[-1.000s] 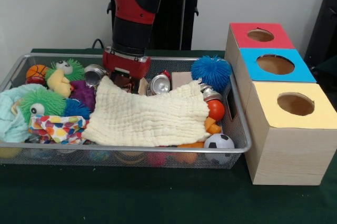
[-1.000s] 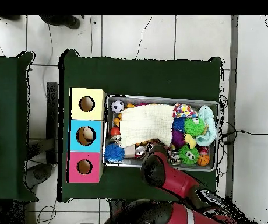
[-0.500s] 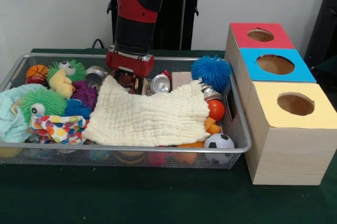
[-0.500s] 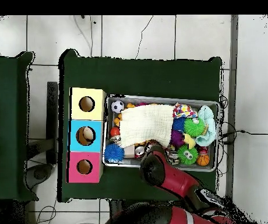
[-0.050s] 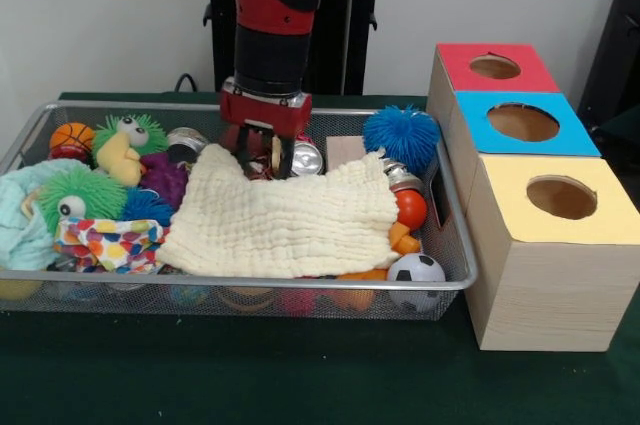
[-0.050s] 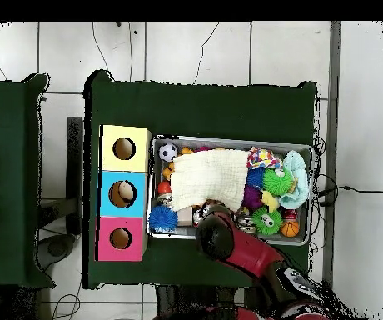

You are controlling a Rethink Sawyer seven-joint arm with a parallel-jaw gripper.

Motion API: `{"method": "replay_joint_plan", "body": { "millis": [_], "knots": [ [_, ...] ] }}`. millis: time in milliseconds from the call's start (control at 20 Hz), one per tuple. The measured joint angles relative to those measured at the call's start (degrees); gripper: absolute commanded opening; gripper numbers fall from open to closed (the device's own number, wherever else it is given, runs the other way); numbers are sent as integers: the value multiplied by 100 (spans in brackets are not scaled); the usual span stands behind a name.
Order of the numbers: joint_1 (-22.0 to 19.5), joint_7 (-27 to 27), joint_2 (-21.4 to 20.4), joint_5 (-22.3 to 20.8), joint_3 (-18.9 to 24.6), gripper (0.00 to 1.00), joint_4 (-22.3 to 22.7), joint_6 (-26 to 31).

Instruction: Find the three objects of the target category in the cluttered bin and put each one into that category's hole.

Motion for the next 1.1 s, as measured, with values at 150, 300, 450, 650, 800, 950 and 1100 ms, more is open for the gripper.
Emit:
{"method": "replay_joint_plan", "body": {
  "millis": [150, 300, 450, 650, 800, 950, 1100],
  "knots": [
    [117, 0, -165, 47, -2, 100, 2, 340],
    [285, 0, -391, 102, -2, 100, 3, 773],
    [406, 0, -599, 139, -3, 100, 4, 1080],
    [455, 0, -794, 158, -1, 100, 5, 1205],
    [417, 0, -896, 157, 5, 100, 5, 1194],
    [347, 0, -903, 157, 18, 100, 6, 1128],
    [281, 0, -863, 165, 22, 100, 2, 1035]
  ]
}}
